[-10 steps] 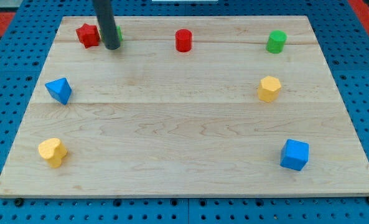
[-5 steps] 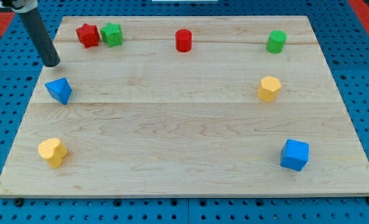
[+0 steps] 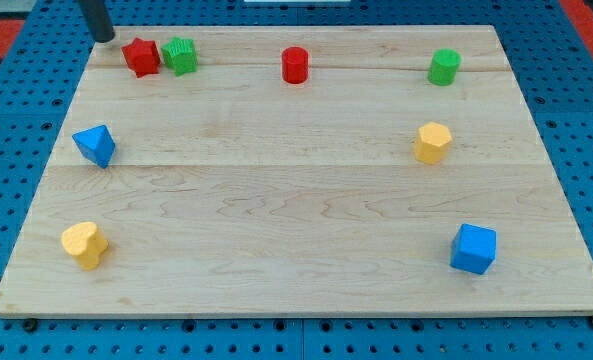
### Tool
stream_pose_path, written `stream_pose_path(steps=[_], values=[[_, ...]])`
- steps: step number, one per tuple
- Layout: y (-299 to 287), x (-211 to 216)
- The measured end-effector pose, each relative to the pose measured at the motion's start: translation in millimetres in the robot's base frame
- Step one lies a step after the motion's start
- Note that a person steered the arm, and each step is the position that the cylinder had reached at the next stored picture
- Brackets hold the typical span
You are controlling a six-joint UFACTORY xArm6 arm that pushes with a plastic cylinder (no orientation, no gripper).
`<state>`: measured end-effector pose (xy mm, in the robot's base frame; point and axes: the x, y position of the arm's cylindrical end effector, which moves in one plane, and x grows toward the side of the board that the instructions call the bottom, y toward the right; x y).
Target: Move the red star diagonally left of the yellow hexagon
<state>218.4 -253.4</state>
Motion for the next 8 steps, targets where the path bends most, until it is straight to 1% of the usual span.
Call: stream_pose_path(steps=[1,2,3,4,5,6,7,8], values=[[66.0,64.0],[112.5,126.1],[141.5,128.2],[76.6,109.8],[124.9,93.3],[161.1,93.3],[227.2,112.2],[253.7,125.1]])
